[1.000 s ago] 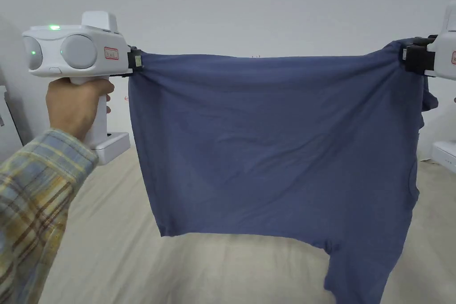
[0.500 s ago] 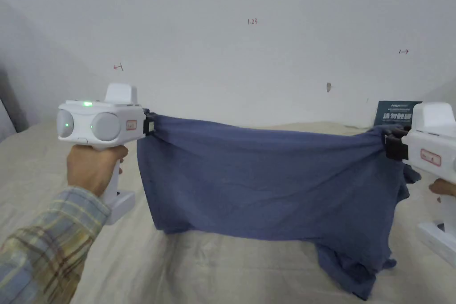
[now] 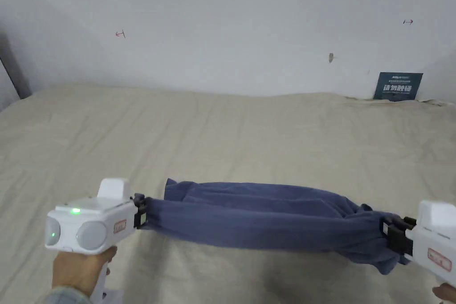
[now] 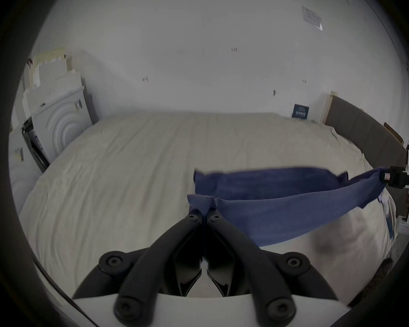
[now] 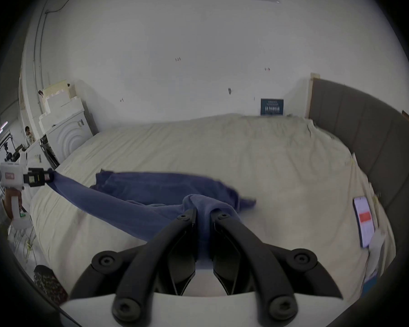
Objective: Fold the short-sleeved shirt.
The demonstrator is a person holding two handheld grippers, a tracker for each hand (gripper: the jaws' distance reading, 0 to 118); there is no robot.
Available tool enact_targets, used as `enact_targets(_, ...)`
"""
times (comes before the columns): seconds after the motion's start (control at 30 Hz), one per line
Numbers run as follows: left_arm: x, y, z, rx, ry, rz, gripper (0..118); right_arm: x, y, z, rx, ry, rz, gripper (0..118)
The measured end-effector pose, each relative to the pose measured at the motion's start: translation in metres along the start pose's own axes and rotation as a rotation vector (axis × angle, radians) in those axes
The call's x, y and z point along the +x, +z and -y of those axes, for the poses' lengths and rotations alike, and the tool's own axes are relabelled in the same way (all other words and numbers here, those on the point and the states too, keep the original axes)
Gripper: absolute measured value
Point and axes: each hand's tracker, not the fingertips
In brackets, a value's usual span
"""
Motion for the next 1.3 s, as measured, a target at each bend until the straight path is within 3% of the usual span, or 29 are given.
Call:
enact_targets(0.27,-0.010,0.054,0.110,-0.077,0.061,-0.006,0,-0.020,0.070,0.097,-0.073,-0.047,0.016,8)
enact_targets(0.63,-0.025,0.103,0.189,-0.154,0.079,-0.033,0,-0.044,0.136,0.183,-0.149,-0.021,0.007,8)
enact_targets(0.9,-0.024,0.096,0.224,-0.223,0.055,-0.054,0,-0.043,0.128,0.218,-0.234,-0.066,0.039,8)
enact_targets(1.07,-0.018,0.078,0.245,-0.285,0.045,-0.071,0,-0.037,0.103,0.245,-0.345,-0.150,0.075,8)
enact_targets(1.2,-0.013,0.079,0.250,-0.277,0.050,-0.092,0,-0.040,0.102,0.252,-0.330,-0.194,0.081,8)
enact_targets(1.3,-0.013,0.080,0.245,-0.293,0.080,-0.098,18,-0.047,0.106,0.246,-0.340,-0.171,0.089,17)
